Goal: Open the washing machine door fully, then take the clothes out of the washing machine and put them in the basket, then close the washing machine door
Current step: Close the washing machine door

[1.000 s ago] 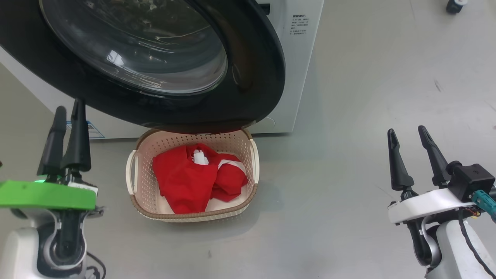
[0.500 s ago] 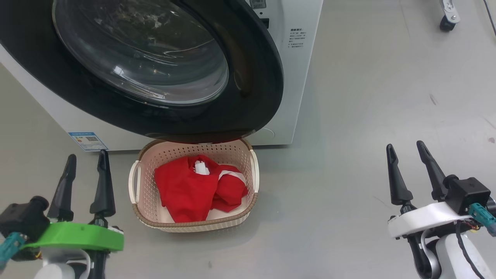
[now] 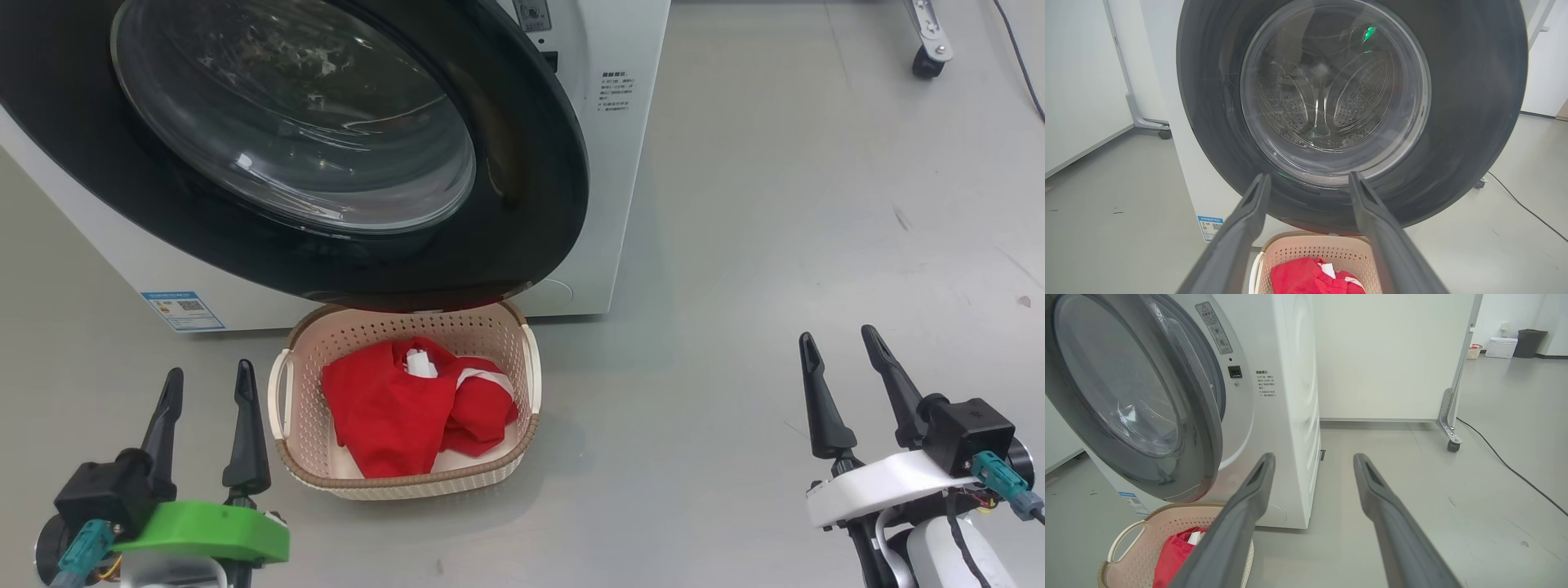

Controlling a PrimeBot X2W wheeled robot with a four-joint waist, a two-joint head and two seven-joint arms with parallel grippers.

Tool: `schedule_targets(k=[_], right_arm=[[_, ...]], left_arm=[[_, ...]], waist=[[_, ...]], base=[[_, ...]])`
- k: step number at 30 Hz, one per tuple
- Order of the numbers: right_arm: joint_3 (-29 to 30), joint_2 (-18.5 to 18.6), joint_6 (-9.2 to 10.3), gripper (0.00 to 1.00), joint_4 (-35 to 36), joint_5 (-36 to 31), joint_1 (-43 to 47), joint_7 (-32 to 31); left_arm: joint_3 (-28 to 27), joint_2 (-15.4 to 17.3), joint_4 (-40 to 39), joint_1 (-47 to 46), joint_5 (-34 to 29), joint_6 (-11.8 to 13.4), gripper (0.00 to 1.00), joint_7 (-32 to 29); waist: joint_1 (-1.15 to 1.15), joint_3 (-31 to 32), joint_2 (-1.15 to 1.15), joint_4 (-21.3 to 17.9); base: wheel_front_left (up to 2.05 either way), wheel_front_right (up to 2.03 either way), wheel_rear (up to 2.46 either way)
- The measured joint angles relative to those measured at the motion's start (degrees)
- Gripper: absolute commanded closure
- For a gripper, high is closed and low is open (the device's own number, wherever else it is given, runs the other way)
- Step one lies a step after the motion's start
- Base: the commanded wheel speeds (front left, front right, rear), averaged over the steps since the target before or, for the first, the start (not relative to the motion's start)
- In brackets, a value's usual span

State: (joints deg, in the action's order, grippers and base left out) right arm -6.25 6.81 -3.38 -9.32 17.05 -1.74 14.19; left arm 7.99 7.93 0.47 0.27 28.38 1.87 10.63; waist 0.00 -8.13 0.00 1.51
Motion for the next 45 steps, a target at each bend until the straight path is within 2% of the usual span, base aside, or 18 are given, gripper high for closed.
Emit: schedule_targets(k=[10, 27, 28, 30, 45], right_arm=[[-0.2, -0.1, 0.51, 0.00, 0.7, -0.1, 0.2, 0.0], [-0.2, -0.3, 0.54, 0.00, 1.3, -0.1, 0.2, 0.0], [-0.2, -0.3, 0.55, 0.53, 1.3, -0.1, 0.2, 0.0], [-0.1, -0.3, 0.56, 1.00, 1.3, 0.0, 0.2, 0.0], [0.1, 0.5, 0.48, 1.00, 1.6, 0.2, 0.3, -0.1]], left_arm=[[1.3, -0.4, 0.6, 0.1, -2.0, 1.4, 0.00, 0.3], [1.6, -1.2, 0.9, 0.1, -3.3, 2.2, 0.00, 0.8], [1.6, -1.3, 0.9, 0.1, -3.3, 2.4, 0.00, 0.8], [1.6, -1.3, 0.9, 0.1, -3.4, 2.4, 0.00, 0.8], [3.4, -1.7, 0.9, 0.0, -4.8, 2.6, 0.00, 1.1]], waist=[[0.00, 0.1, 0.00, -0.3], [0.00, 0.0, 0.00, -0.3], [0.00, 0.0, 0.00, -0.3], [0.00, 0.1, 0.00, -0.3], [0.00, -0.4, 0.00, 0.9]], base=[[0.00, 0.00, 0.00], [0.00, 0.00, 0.00], [0.00, 0.00, 0.00], [0.00, 0.00, 0.00], [0.00, 0.00, 0.00]])
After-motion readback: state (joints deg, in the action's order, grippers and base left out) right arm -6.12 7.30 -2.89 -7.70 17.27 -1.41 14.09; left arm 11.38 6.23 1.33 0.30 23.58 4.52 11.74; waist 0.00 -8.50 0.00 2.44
